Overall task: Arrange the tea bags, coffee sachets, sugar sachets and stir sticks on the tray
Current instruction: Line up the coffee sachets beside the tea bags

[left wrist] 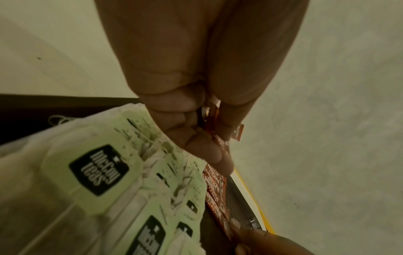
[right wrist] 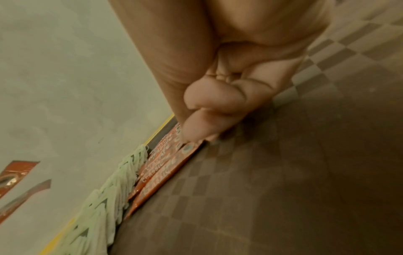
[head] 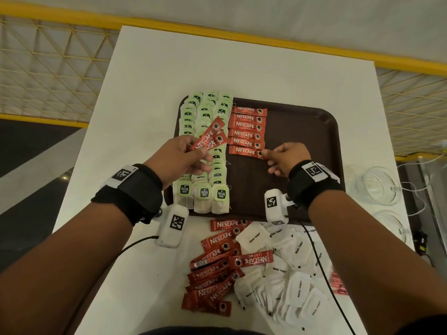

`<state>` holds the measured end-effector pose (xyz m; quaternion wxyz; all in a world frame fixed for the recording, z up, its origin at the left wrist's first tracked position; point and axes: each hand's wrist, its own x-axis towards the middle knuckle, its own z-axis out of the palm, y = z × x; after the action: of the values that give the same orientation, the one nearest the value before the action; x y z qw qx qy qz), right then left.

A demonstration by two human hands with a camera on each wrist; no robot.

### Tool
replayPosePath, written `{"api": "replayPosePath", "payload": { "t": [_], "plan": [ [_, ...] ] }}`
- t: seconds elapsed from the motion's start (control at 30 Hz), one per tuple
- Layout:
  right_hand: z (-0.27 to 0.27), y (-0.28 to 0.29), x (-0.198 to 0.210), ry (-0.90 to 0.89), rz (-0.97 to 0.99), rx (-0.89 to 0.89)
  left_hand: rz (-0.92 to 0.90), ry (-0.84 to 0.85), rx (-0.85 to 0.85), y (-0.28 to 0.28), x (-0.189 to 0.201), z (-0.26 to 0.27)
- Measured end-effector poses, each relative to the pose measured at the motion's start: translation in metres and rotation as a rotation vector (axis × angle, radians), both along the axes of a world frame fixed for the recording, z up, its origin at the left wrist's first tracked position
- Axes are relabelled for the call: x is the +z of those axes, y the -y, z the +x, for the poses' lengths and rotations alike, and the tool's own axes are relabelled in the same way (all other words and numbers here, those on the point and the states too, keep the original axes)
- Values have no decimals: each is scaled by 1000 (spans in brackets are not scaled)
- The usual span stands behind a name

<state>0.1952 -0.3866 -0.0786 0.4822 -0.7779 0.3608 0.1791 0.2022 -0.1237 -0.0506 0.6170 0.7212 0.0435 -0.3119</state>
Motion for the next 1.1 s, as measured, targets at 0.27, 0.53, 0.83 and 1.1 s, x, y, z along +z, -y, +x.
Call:
{"api": "replayPosePath", "payload": {
  "t": [0.27,0.53,0.83,1.1],
  "plan": [
    [-12,-31,37,331,42,397,71,-55,-221,13,1,-8],
    [-30,-16,29,302,125,254,133,27,-244,19,6,-11],
    [-47,-7,-9,81,173,-123,56,-40,17,2,4,-14],
    [-23,-18,-16,17,5,-83,67,-24,31,-7,5,-20]
  ]
}}
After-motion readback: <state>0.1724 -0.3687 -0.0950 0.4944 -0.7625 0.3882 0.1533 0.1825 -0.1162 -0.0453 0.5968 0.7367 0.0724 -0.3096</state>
